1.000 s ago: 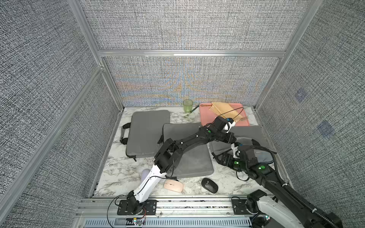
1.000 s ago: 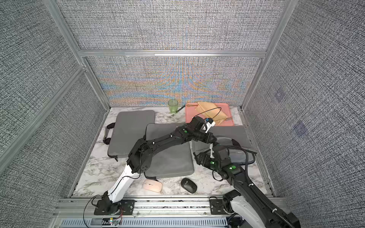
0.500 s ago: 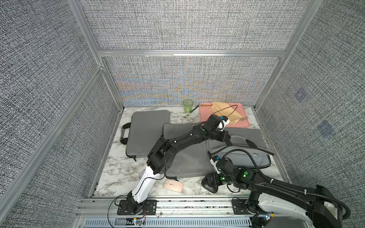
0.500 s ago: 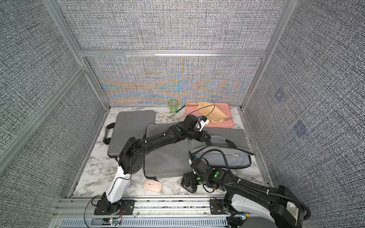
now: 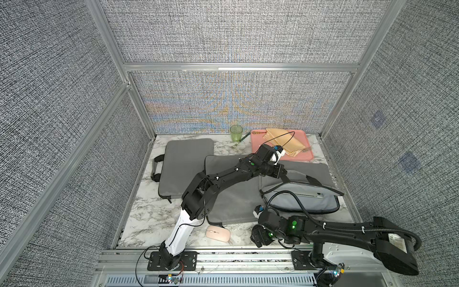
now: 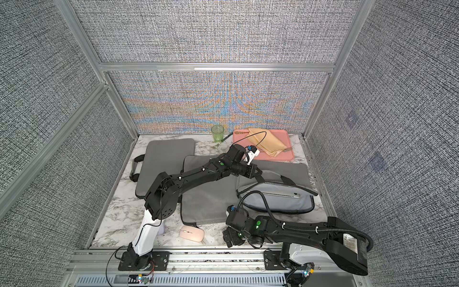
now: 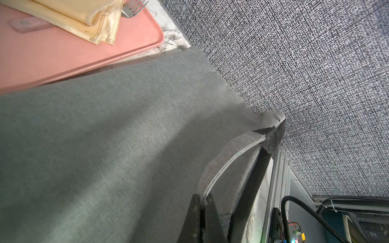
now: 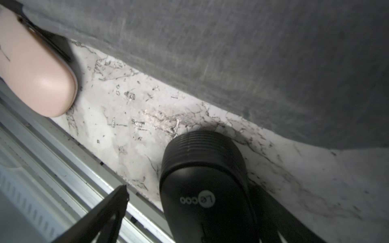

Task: Put the mouse into the laptop bag
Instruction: Pick up the mouse from the center of the board, then place the mouse in the zippered laptop bag.

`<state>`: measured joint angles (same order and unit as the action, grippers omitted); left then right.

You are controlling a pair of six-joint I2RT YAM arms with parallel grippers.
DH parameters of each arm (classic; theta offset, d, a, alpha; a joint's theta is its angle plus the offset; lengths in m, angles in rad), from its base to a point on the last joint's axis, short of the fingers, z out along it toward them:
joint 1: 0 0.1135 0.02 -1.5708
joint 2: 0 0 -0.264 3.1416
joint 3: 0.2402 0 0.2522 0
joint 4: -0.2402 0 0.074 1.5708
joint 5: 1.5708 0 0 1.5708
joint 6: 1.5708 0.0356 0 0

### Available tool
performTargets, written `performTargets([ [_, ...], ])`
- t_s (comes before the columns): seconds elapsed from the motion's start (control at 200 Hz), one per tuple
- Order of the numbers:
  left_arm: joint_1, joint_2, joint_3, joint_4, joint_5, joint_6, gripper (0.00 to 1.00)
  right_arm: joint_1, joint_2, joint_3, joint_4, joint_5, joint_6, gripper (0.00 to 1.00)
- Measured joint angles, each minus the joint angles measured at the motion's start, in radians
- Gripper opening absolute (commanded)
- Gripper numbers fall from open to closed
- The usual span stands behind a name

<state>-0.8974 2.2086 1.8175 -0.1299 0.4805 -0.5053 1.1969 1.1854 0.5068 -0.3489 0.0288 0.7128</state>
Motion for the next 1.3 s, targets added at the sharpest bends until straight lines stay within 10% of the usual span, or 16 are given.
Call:
performTargets([
  [0.575, 0.009, -0.009, -0.014, 0.009, 0.003, -0.019, 0.00, 0.031, 0.086, 0.033, 0.000, 0.128, 0.091, 0.35],
  [0.766, 0.010, -0.009, -0.014, 0.026, 0.013, -0.026, 0.00, -0.025, -0.105, 0.019, -0.153, 0.200, 0.158, 0.26],
  [1.056, 0.010, -0.009, -0.014, 0.049, 0.025, -0.045, 0.00, -0.448, -0.618, -0.045, -0.428, 0.291, 0.248, 0.26],
  [1.301, 0.010, -0.010, -0.017, 0.069, 0.047, -0.070, 0.00, -0.917, -0.520, -0.048, -0.366, 0.143, 0.134, 0.13],
])
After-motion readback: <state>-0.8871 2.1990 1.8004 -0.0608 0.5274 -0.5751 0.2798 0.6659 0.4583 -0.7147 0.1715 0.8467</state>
